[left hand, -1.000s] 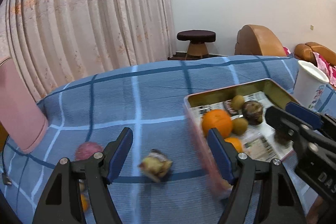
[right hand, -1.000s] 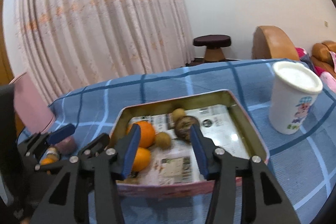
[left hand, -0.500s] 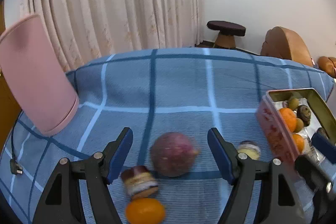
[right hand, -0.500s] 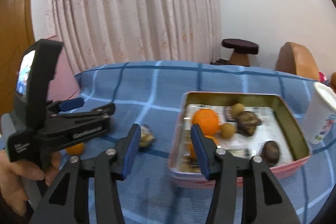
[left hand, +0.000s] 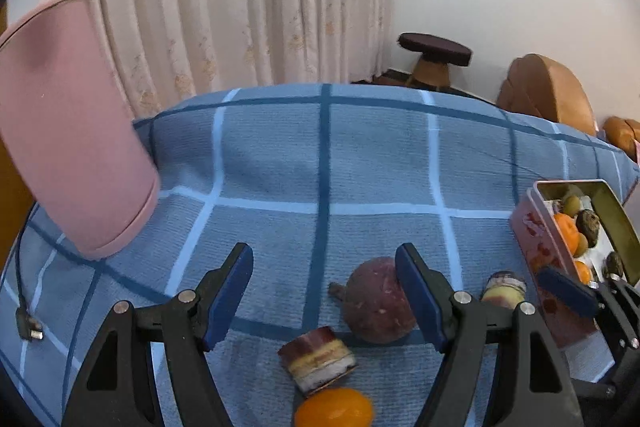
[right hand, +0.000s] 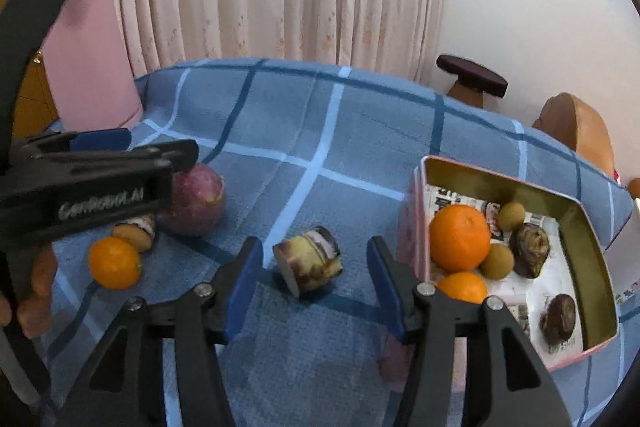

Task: Organize fruits
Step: 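Move both grippers back toward the remaining fruits, then grasp the purple-red round fruit with the left gripper while the right grasps a brown cake roll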

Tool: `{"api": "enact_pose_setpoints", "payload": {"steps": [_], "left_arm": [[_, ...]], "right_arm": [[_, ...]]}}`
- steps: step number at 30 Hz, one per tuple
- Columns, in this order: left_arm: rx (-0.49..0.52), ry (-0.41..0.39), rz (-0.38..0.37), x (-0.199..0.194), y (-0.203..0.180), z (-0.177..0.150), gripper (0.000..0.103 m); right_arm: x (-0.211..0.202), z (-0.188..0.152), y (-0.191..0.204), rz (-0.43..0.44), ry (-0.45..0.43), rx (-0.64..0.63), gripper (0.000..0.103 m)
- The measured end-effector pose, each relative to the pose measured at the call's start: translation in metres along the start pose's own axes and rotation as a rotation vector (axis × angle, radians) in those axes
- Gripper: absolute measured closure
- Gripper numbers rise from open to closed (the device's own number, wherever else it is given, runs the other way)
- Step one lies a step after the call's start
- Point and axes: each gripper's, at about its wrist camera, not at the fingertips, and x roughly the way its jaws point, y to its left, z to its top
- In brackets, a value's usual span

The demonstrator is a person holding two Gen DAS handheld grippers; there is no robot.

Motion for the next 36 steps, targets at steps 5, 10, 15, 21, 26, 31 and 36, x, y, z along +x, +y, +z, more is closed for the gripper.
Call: {"api": "enact_pose_setpoints", "payload": {"steps": [5,10,15,21,26,31,36], "left_arm": [[0.111,-0.003,-0.011,-0.004,-0.019,-0.001,0.028],[0.201,0.041,-0.065,-0.009,-0.024,-0.007,0.028],[0.256,0.093,-0.078,0.003,-0.035,-0.014,0.027],[0.190,0.076,-0.090,0.009,-0.034,-0.011,0.028],[0.186,0.063,-0.138,0.008,-0.039,-0.014,0.051],[0.139,0.048,-0.135,0.005,-0.034,-0.016,0.053],[0.116,-0.017,-0.103,-0.004,-0.039,-0.019,0.054]], "right_arm": [[0.011,0.001,0.016,-0.012,0.059,-0.071,0.051],[0.004,-0.007,0.012,-0.030,0.062,-0.095,0.065],[-0.005,-0.012,0.009,-0.016,0.066,-0.090,0.066],[-0.015,-0.016,-0.002,0.032,0.041,-0.009,0.067],[-0.021,-0.015,-0.011,0.066,0.010,0.049,0.067],[-0.029,-0.013,-0.013,0.069,-0.030,0.059,0.067],[-0.041,-0.008,-0.024,0.074,-0.092,0.102,0.067]]}}
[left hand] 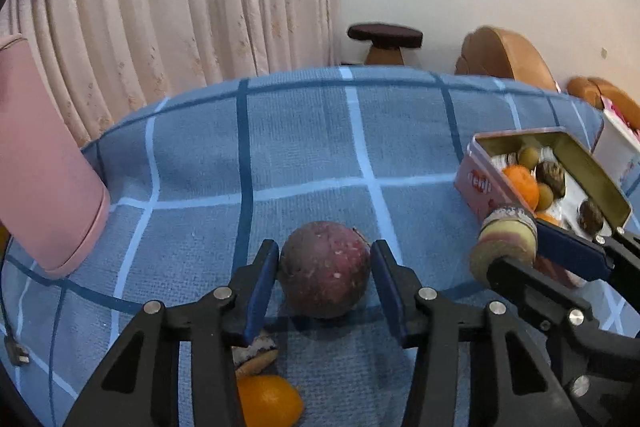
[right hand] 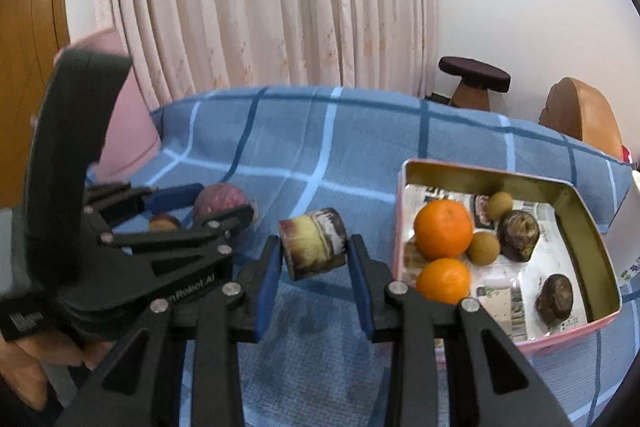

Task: Organize fruits
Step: 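Grasp the purple-red round fruit with the left gripper while the right grasps a brown cake roll, then carry the purple fruit into the pink tin with the left gripper while the right lowers the cake roll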

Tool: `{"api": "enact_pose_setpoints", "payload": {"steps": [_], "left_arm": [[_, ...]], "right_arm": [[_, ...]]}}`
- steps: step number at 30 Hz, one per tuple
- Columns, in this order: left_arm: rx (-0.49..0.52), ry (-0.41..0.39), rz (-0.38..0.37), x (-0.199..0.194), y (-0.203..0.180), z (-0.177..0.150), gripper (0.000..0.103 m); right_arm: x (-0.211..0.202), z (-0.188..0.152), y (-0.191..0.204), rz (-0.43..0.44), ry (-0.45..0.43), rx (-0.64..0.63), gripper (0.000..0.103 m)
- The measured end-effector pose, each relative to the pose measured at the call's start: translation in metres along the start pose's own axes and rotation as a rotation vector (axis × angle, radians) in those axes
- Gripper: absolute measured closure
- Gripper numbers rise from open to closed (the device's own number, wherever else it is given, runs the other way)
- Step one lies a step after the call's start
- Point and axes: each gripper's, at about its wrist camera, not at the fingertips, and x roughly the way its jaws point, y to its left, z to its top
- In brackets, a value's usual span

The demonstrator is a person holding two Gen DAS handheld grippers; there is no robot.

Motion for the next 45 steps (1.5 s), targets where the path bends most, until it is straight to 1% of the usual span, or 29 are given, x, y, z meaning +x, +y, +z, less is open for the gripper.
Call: {"api": "enact_pose_setpoints", "payload": {"steps": [2,3,6,9,10,12,14,16,17,20,22,23,25,27,28,29,30,32,35,36,42,45], "left_arm": [[-0.017,-0.035,0.002,-0.004,-0.004,0.002,0.067],[-0.025,-0.065,0.007,-0.010,-0.006,0.003,0.069],[-0.030,-0.121,0.001,-0.021,-0.013,0.007,0.069],[0.002,-0.108,0.044,-0.020,-0.015,0.009,0.069],[-0.012,-0.104,0.040,-0.019,-0.008,0.011,0.069],[-0.077,-0.088,0.024,-0.020,0.013,0.013,0.069],[-0.151,-0.065,-0.003,-0.018,0.037,0.016,0.066],[-0.190,-0.038,-0.014,-0.013,0.047,0.016,0.053],[-0.191,-0.027,-0.014,-0.011,0.047,0.016,0.052],[-0.126,0.005,-0.018,-0.003,0.032,0.016,0.050],[-0.081,0.019,-0.014,0.005,0.020,0.016,0.039],[-0.061,0.027,-0.002,0.009,0.014,0.016,0.038],[-0.045,0.065,0.045,0.022,0.007,0.017,0.038],[-0.069,0.135,0.066,0.039,0.007,0.016,0.038],[-0.088,0.154,0.071,0.045,0.008,0.015,0.038],[-0.102,0.153,0.095,0.049,0.011,0.014,0.038],[-0.106,0.148,0.099,0.051,0.013,0.013,0.038],[-0.119,0.138,0.078,0.051,0.014,0.013,0.043],[-0.103,0.109,0.099,0.048,0.009,0.013,0.050],[-0.099,0.088,0.105,0.045,0.007,0.013,0.052],[-0.165,-0.037,0.097,0.019,0.011,0.013,0.052],[-0.185,-0.106,0.070,0.004,0.007,0.009,0.052]], "right_arm": [[-0.002,0.002,-0.006,-0.003,-0.014,0.028,0.067],[-0.002,0.003,-0.008,-0.004,-0.018,0.038,0.067],[-0.005,0.006,-0.016,-0.015,-0.039,0.065,0.067],[-0.005,0.007,-0.020,-0.025,-0.045,0.076,0.067],[-0.005,0.007,-0.021,-0.027,-0.044,0.081,0.067],[-0.005,0.007,-0.024,-0.025,-0.044,0.095,0.067],[-0.007,0.007,-0.025,-0.021,-0.050,0.103,0.067],[-0.008,0.007,-0.025,-0.020,-0.054,0.102,0.067],[-0.009,0.007,-0.024,-0.019,-0.054,0.100,0.067],[-0.010,0.006,-0.023,-0.022,-0.060,0.093,0.067],[-0.011,0.007,-0.024,-0.019,-0.061,0.095,0.067],[-0.011,0.007,-0.025,-0.017,-0.061,0.098,0.067],[-0.012,0.007,-0.026,-0.019,-0.062,0.102,0.067],[-0.012,0.008,-0.029,-0.016,-0.062,0.109,0.067],[-0.012,0.008,-0.029,-0.017,-0.062,0.112,0.067],[-0.012,0.008,-0.030,-0.018,-0.061,0.114,0.067],[-0.012,0.009,-0.031,-0.020,-0.059,0.116,0.067],[-0.012,0.008,-0.032,-0.021,-0.056,0.121,0.067],[-0.010,0.008,-0.033,-0.031,-0.052,0.121,0.067],[-0.010,0.008,-0.033,-0.034,-0.052,0.120,0.067],[-0.015,0.008,-0.034,-0.041,-0.076,0.133,0.067],[-0.018,0.008,-0.037,-0.039,-0.086,0.148,0.067]]}}
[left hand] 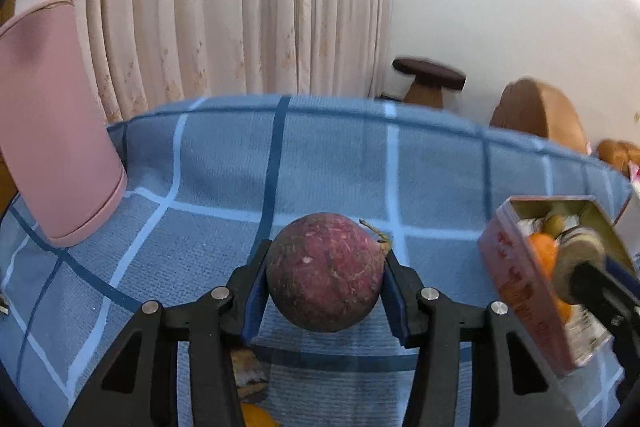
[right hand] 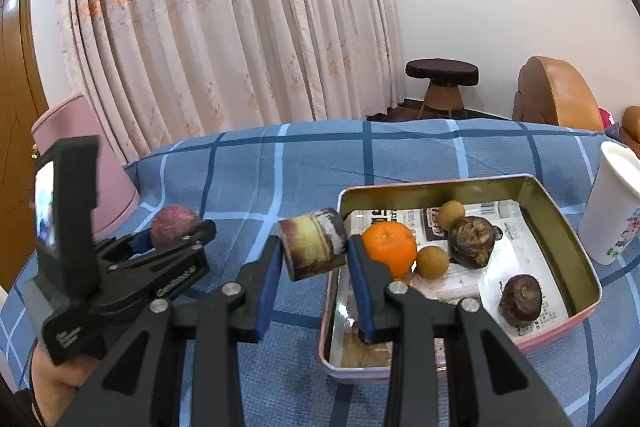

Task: Organize fruits
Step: 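Carry the purple fruit into the pink tin with the left gripper while the right lowers the cake roll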

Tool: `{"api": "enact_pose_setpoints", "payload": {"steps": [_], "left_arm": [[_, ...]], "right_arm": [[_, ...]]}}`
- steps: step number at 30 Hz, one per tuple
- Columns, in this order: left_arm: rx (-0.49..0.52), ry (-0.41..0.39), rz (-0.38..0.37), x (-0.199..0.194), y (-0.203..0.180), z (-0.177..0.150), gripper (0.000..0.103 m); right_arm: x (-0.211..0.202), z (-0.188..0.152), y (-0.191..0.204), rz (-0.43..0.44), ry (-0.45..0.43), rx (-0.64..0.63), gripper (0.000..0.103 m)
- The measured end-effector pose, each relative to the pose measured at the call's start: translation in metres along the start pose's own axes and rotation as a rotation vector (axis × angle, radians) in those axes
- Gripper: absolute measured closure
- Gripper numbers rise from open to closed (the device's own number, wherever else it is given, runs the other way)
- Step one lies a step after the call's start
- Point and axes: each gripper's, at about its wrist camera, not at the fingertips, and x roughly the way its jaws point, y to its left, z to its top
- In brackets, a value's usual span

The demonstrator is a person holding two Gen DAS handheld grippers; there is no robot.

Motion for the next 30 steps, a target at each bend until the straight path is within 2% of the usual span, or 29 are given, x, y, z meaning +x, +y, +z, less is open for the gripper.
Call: {"api": "enact_pose_setpoints", "payload": {"steps": [5,12,30], "left_arm": [[0.009,-0.078,-0.038,-0.017,-0.020,-0.003,0.052],[0.054,-0.141,-0.063,-0.038,-0.052,-0.008,0.052],[0.121,-0.130,-0.152,-0.048,-0.122,-0.018,0.052]], "right_arm": [[-0.010,0.003,-0.004,-0.020,-0.044,0.004,0.067],[-0.020,0.001,-0.016,-0.061,-0.066,0.002,0.067],[-0.053,0.003,-0.100,-0.188,-0.112,0.112,0.067]]}}
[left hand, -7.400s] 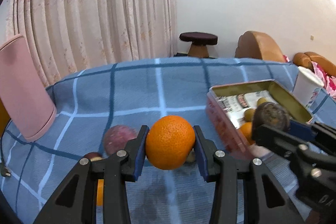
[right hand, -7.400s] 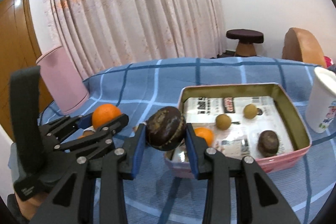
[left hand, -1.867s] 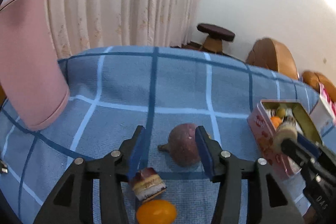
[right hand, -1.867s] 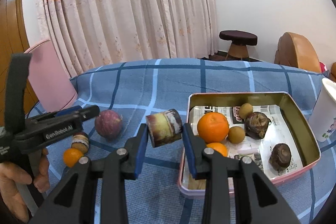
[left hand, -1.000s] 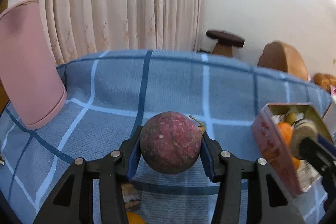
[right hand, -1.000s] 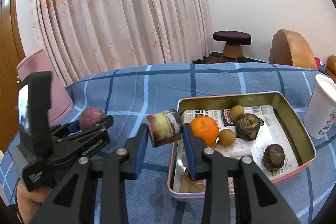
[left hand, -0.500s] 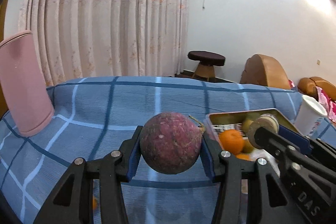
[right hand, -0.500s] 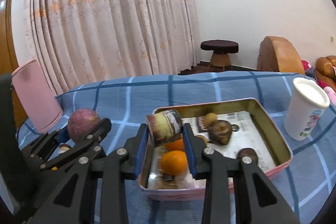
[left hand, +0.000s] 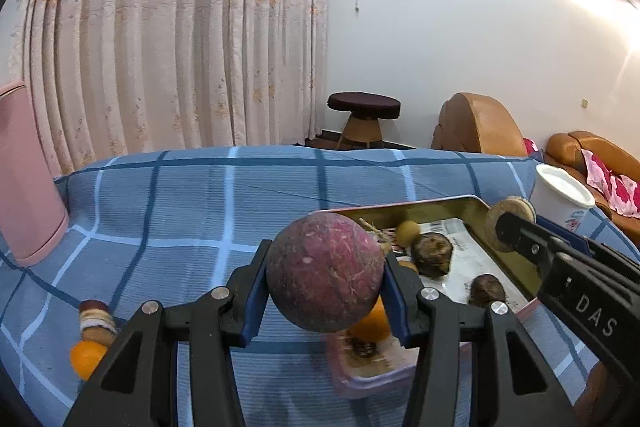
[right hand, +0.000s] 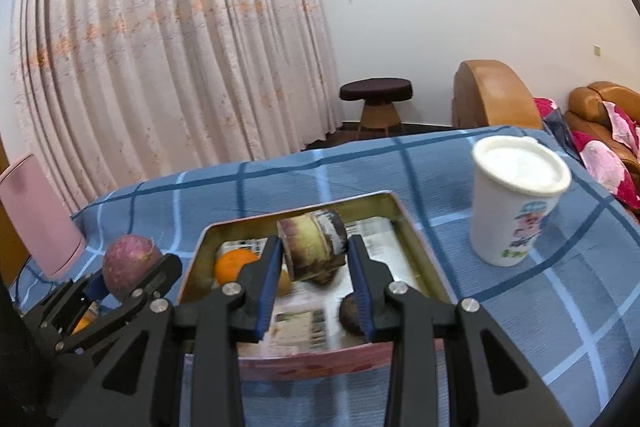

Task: Organize fruits
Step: 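Carry the purple fruit into the pink tin with the left gripper while the right lowers the cake roll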

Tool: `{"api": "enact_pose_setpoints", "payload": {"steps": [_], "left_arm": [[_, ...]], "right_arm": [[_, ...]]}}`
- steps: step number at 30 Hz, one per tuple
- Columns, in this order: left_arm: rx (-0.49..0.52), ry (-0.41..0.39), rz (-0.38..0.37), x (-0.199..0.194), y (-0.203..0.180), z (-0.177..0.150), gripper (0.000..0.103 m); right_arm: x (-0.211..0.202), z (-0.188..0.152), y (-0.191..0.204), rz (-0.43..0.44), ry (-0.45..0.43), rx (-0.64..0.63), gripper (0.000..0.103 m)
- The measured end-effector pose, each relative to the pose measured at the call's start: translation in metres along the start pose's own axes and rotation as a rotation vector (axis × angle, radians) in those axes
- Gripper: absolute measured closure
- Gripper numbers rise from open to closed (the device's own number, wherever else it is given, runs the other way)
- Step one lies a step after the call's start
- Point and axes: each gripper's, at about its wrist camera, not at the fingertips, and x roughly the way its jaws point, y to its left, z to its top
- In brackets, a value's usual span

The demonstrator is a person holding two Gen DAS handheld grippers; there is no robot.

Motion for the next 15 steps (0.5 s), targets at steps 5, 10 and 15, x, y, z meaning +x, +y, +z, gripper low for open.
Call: {"api": "enact_pose_setpoints", "payload": {"steps": [5,10,15], "left_arm": [[0.020,0.032,-0.016,0.011,-0.020,0.001,0.052],[0.028,0.067,-0.021,0.025,-0.036,0.000,0.052],[0.032,0.089,-0.010,0.035,-0.043,-0.001,0.052]], "right_arm": [[0.001,0.005,-0.014,-0.050,-0.011,-0.003,0.067],[0.010,0.007,-0.027,-0.082,0.016,0.007,0.067],[0.017,0.008,-0.032,-0.095,0.033,0.007,0.067]]}}
